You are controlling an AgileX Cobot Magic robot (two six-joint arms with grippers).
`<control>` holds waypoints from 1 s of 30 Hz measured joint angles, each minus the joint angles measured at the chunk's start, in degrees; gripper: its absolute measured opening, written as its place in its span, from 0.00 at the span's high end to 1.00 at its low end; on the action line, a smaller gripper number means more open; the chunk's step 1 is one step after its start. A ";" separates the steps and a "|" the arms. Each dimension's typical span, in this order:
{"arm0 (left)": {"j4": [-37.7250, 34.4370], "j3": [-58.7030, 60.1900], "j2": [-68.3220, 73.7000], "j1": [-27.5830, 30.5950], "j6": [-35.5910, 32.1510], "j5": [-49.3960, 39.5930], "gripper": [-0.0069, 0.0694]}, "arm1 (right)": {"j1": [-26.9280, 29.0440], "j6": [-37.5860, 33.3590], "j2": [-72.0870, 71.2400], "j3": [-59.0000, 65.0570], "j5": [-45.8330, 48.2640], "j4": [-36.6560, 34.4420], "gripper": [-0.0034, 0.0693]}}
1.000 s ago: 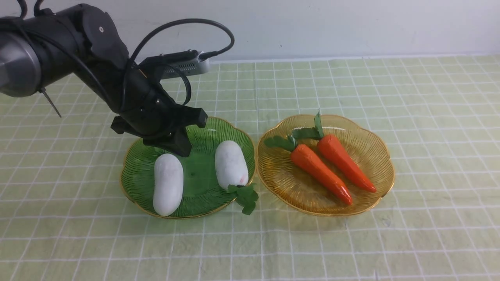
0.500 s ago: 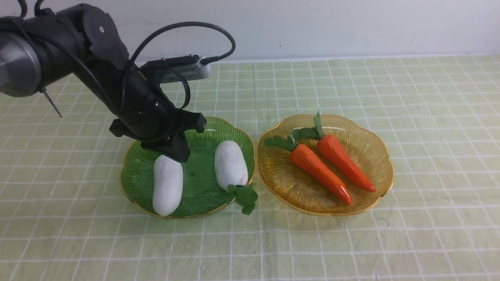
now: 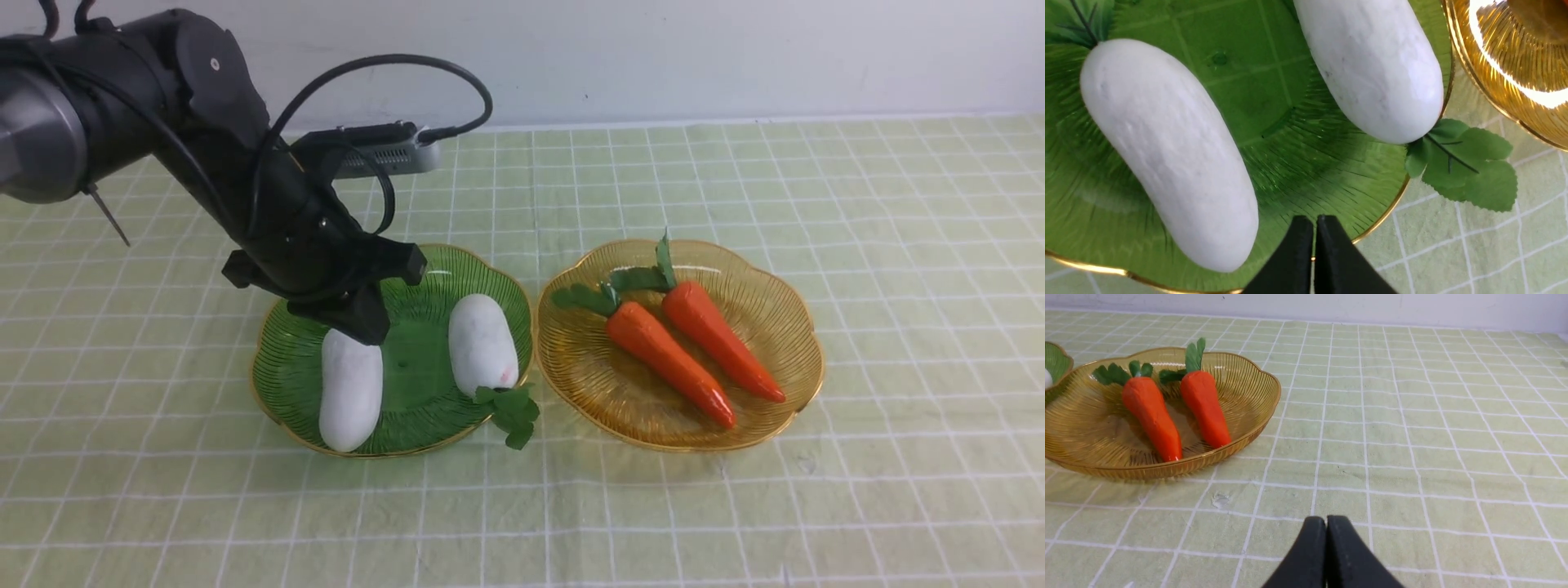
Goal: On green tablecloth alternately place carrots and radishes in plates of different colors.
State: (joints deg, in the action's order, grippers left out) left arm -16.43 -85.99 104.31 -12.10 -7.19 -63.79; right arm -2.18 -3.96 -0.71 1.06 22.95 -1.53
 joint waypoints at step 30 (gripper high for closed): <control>-13.61 46.67 -60.92 0.00 -15.86 4.46 0.92 | 0.04 -0.14 0.00 0.00 -0.13 0.04 0.97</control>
State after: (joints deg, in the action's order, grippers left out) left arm -30.03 -39.32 43.39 -12.10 -23.05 -59.33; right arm -2.14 -4.10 -0.71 1.06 22.82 -1.48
